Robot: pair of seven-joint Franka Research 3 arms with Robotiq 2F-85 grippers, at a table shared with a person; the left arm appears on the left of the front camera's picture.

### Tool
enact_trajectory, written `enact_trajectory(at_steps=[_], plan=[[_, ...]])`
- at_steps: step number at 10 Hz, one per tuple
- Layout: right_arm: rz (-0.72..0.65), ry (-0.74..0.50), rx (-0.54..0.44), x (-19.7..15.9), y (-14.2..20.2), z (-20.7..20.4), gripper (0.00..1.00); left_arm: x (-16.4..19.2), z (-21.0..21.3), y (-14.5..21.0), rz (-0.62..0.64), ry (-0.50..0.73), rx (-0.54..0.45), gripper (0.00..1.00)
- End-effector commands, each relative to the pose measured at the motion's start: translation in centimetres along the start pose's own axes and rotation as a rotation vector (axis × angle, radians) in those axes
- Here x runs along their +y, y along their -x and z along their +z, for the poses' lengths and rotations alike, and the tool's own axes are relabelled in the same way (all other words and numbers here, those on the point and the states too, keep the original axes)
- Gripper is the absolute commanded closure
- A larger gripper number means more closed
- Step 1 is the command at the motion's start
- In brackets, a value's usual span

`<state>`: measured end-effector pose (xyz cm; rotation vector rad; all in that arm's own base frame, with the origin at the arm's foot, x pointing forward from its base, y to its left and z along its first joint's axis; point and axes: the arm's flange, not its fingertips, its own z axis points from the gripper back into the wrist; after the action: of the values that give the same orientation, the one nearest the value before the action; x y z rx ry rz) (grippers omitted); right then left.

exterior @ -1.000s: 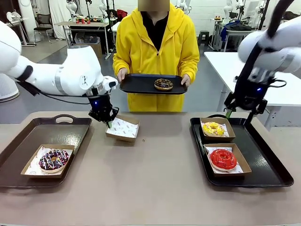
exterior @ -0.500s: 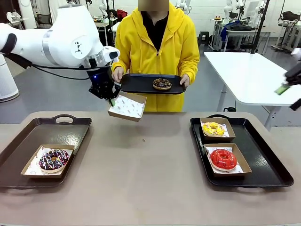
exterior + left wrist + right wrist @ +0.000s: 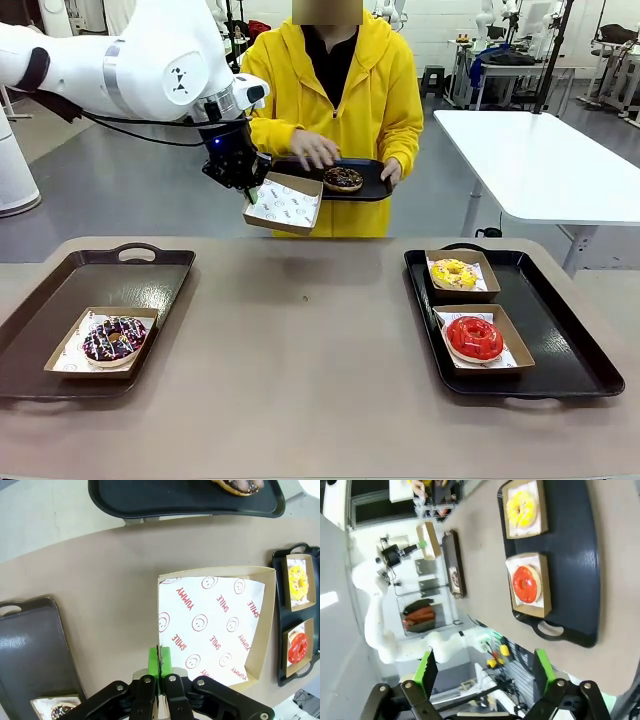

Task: Individually package the donuts and arrange them on the tray.
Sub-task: Place the picked Paper togo box on the Handle tray while simultaneously picking up another Paper togo box from the table with the other hand.

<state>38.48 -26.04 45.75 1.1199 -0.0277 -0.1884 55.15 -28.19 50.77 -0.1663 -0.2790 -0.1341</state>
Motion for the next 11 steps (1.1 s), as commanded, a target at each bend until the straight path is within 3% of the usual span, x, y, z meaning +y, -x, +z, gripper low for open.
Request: enact_trajectory(at_steps=[1,4,11], plan=[[-0.031,-0.071,0.01,-2.6,-3.2,-0.4,0.0,0.4,0.2,0.5,-0.012,0.004,0.0,1.0],[-0.089,-0.099,0.011,-6.7,-4.4,-1.6,0.0,0.4,0.2,0.5,-0.012,0.004,0.0,1.0],[-0.102,-0.068,0.006,-5.8,-3.4,-1.8,0.0,0.4,0.2,0.5,-0.012,0.004,0.0,1.0]])
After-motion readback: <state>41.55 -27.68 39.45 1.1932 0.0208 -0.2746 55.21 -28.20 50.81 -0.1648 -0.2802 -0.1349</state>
